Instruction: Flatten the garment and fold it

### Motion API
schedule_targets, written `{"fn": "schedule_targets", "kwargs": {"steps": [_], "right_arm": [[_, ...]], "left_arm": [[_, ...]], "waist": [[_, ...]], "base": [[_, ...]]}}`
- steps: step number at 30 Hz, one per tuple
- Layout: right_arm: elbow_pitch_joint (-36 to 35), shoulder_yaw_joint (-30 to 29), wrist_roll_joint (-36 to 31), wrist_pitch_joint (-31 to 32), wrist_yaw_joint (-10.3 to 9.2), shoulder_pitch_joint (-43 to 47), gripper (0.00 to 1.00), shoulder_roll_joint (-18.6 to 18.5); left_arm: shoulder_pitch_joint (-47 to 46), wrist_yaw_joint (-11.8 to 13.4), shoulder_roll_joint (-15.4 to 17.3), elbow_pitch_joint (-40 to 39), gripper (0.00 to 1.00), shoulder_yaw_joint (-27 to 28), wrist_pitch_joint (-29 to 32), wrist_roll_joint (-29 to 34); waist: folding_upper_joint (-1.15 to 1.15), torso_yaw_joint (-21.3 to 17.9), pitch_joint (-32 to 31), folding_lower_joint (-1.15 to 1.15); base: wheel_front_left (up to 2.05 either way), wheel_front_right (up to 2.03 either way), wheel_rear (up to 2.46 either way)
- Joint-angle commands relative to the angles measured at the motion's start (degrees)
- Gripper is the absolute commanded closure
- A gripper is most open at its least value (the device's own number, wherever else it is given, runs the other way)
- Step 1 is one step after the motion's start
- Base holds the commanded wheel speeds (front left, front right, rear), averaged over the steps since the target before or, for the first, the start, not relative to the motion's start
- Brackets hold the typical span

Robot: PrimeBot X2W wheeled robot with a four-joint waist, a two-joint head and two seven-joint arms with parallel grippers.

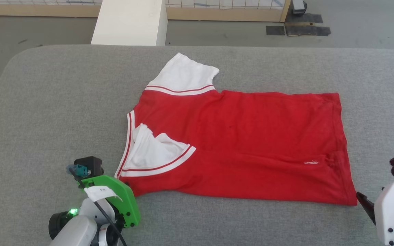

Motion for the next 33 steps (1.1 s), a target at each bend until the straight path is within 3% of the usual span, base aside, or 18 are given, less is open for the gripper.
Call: {"fn": "schedule_targets", "kwargs": {"steps": [1,9,17,18,19,25,33], "right_arm": [[0.6,0.7,-1.9,0.8,-0.09,-1.2,0.0,-0.1],[8.1,7.2,-5.9,-0.1,-0.09,-6.2,0.0,1.0],[14.0,11.8,-3.5,0.5,-0.09,-7.1,0.0,-1.1],[14.2,11.8,-3.1,0.6,-0.09,-7.2,0.91,-1.4],[14.2,11.8,-2.6,0.5,-0.09,-7.4,1.0,-1.8],[12.9,7.5,0.4,-1.5,-0.09,-8.1,1.0,-2.6],[8.3,2.4,1.7,-0.5,-0.09,-5.1,1.0,-4.0]], "left_arm": [[0.2,0.4,0.5,-0.9,1.0,-0.3,0.0,1.0],[-0.7,1.5,-0.2,-3.5,1.0,-1.5,0.4,2.0],[-0.4,1.9,-1.0,-3.7,1.0,-1.6,-0.4,1.9],[-0.3,1.9,-1.1,-3.7,1.0,-1.5,-0.6,1.8],[-0.1,1.8,-1.2,-3.7,1.0,-1.4,-0.8,1.6],[0.9,1.9,-1.0,-5.0,1.0,0.5,-2.0,0.2],[4.4,3.5,2.1,-10.0,1.0,2.6,-1.3,-0.5]], "waist": [[0.0,0.5,0.7,0.0],[0.0,1.6,3.5,0.0],[0.0,2.3,4.2,0.0],[0.0,2.3,4.0,0.0],[0.0,2.3,3.8,0.0],[0.0,2.0,1.4,0.0],[0.0,1.4,-2.3,0.0]], "base": [[0.0,0.0,0.0],[0.0,0.0,0.0],[0.0,0.0,0.0],[0.0,0.0,0.0],[0.0,0.0,0.0],[0.0,0.0,0.0],[0.0,0.0,0.0]]}}
